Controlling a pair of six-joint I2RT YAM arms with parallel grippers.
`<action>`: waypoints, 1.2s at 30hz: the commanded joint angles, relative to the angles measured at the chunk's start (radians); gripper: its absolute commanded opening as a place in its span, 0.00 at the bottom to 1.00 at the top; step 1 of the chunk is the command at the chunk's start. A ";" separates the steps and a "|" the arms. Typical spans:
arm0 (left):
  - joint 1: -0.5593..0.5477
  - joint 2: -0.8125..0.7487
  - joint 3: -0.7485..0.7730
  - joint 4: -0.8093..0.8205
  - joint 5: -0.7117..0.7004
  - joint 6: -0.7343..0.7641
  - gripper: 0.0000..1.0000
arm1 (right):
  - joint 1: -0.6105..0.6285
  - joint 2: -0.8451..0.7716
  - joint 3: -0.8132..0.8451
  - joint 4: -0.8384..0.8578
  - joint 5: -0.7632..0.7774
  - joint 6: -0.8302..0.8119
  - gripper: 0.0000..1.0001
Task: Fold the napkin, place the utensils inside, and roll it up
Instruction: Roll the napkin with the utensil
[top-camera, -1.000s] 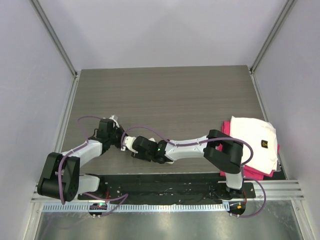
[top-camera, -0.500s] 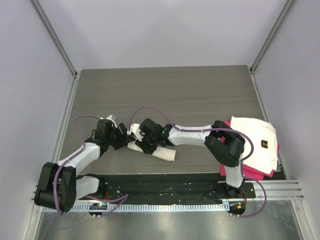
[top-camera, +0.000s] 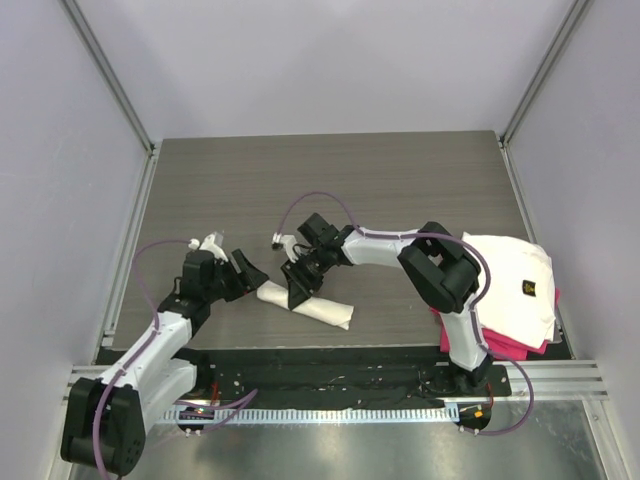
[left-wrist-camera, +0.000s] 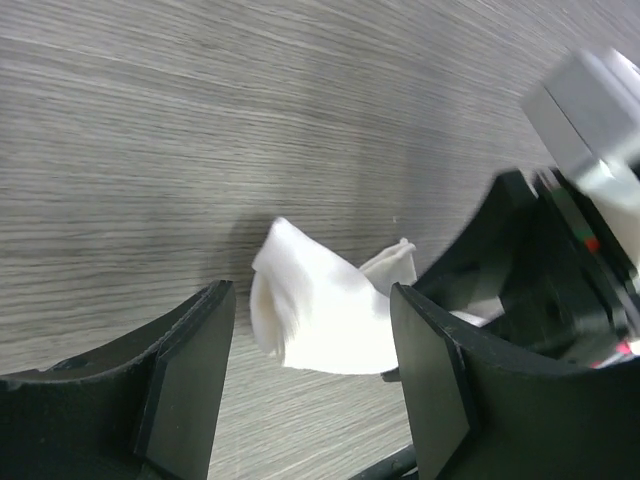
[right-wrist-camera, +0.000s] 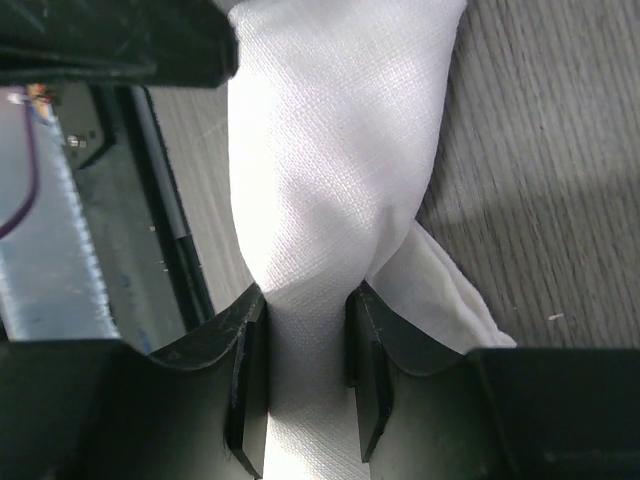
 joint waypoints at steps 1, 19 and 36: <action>0.003 -0.007 -0.026 0.071 0.077 0.005 0.66 | -0.032 0.055 0.038 -0.046 -0.168 0.078 0.26; 0.003 0.163 -0.072 0.312 0.153 -0.064 0.26 | -0.093 0.166 0.086 -0.004 -0.192 0.159 0.26; 0.003 0.228 0.103 -0.049 0.079 -0.024 0.00 | 0.065 -0.286 -0.034 0.020 0.527 -0.049 0.77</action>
